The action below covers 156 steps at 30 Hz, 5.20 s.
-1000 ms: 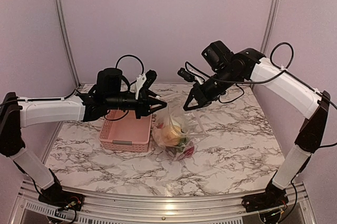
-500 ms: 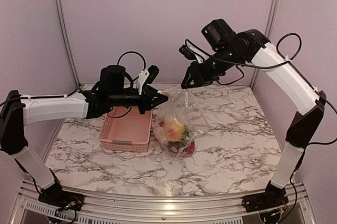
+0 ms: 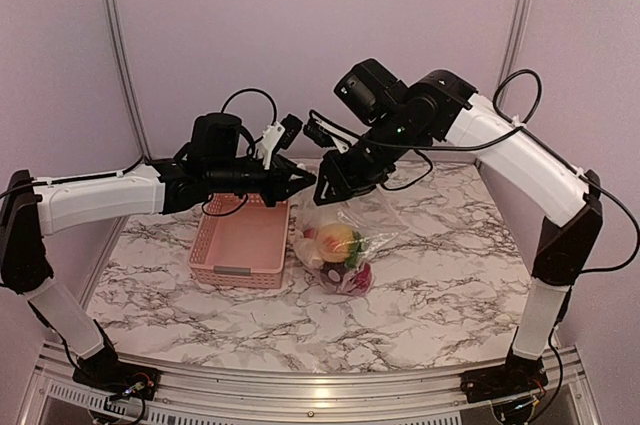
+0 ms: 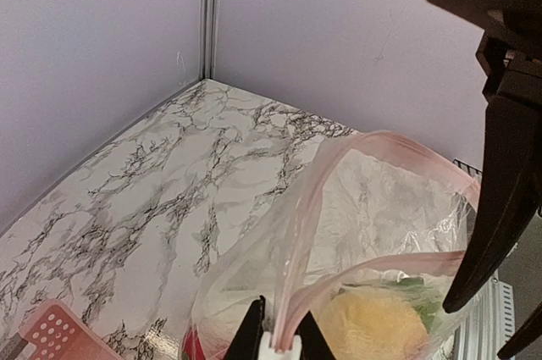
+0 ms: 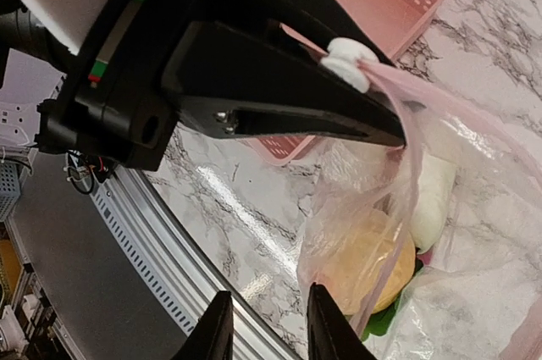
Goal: Place the food in the zip-top bag and seal the zipper
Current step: Pass from the left arm to the right, then pass from the right arm to the left, then pick up the zipper from the zipper food storage bag.
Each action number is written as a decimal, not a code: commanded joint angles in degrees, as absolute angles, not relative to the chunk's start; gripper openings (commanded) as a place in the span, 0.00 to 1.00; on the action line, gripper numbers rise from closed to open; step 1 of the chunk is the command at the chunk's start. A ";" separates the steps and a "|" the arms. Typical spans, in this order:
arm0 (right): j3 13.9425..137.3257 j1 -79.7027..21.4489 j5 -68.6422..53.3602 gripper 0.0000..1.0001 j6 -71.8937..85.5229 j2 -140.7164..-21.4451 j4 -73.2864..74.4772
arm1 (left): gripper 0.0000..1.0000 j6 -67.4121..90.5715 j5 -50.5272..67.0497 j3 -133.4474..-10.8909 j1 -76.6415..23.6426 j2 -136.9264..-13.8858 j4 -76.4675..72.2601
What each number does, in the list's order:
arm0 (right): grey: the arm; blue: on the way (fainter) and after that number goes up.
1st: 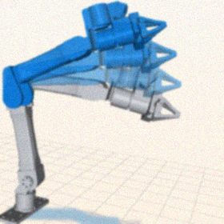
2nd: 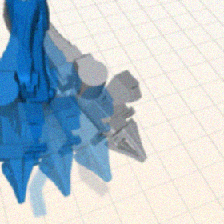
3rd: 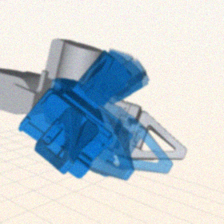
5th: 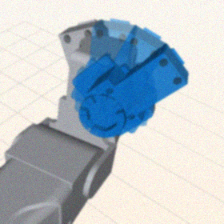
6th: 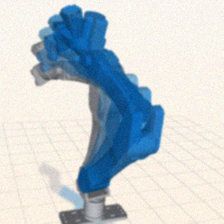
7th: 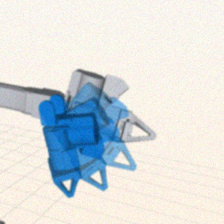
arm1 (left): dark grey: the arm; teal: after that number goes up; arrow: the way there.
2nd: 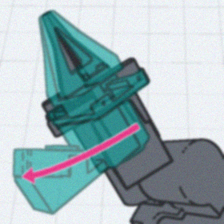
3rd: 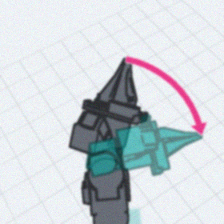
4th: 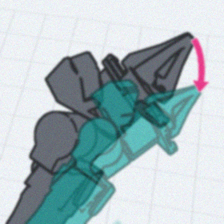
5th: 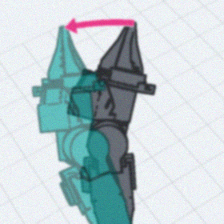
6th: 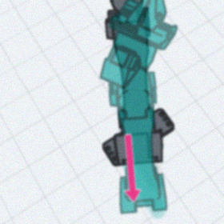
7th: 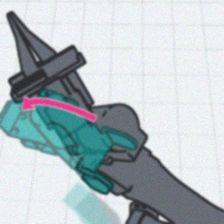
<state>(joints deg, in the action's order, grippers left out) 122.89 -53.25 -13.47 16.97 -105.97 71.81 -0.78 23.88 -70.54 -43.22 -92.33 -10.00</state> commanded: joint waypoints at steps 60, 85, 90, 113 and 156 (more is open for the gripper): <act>99.10 -51.49 -27.67 0.00 2.84 -85.06 59.58 | 0.78 -0.35 36.67 -65.93 -43.93 -83.15 -17.36; 100.19 -51.63 -24.51 0.00 3.08 -85.17 62.47 | 0.27 1.89 45.80 -70.27 -45.26 -90.34 -21.39; 100.03 -51.59 -22.10 0.00 4.14 -85.08 62.90 | 0.12 1.85 46.35 -70.18 -45.43 -90.35 -21.12; 112.29 -49.00 -17.94 0.13 3.03 -90.46 67.01 | 0.00 -2.07 38.22 -69.92 -45.42 -86.26 -10.37; 112.11 -50.42 -24.34 0.44 -8.88 -96.44 53.31 | 0.00 -6.53 43.90 -68.75 -45.26 -83.25 -6.17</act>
<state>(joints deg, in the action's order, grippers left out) 112.53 -50.83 -20.67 -8.03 -95.02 54.35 -5.23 43.03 -68.38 -45.17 -85.80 -7.38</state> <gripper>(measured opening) 0.442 0.009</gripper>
